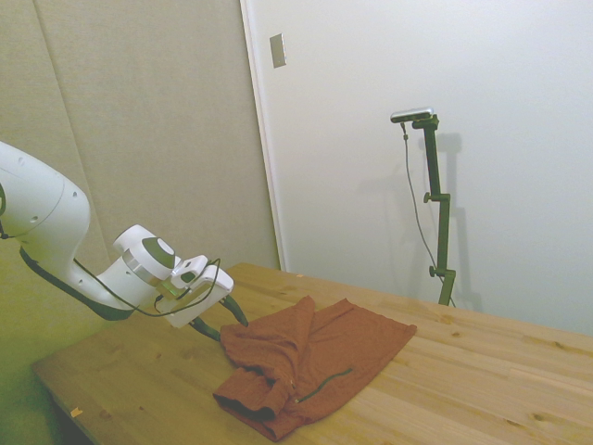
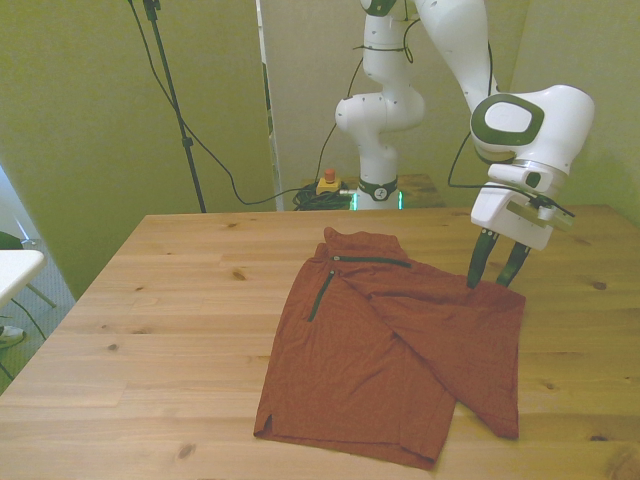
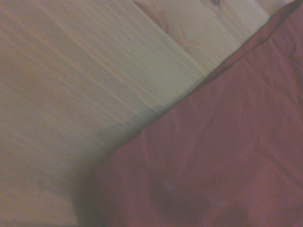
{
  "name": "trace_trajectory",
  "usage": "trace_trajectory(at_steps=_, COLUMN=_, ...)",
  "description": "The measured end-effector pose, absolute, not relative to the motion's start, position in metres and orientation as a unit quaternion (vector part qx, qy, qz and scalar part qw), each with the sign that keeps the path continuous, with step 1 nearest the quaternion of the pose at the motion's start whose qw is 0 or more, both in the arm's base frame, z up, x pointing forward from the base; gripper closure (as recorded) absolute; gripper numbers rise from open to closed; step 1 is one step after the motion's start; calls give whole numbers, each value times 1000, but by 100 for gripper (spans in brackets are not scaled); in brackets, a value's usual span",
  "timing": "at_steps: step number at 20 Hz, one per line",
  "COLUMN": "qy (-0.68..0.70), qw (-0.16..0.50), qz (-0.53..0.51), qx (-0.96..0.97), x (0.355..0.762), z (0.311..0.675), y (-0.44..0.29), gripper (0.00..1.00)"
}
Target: Fold the shorts
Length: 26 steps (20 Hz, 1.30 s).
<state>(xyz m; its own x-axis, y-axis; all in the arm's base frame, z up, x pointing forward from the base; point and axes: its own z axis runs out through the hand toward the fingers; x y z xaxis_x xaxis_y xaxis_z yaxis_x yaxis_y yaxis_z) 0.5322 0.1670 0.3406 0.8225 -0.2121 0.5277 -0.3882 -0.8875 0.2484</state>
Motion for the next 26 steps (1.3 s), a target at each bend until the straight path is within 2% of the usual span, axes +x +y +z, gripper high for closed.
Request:
trace_trajectory(at_steps=5, qy=-173, qw=186, qz=266, qx=930, x=542, z=338, y=153, gripper=0)
trace_trajectory(at_steps=6, qy=-175, qw=189, qz=272, qx=927, x=545, z=337, y=151, gripper=100)
trace_trajectory(at_steps=26, qy=-203, qw=177, qz=311, qx=912, x=556, z=318, y=152, gripper=100)
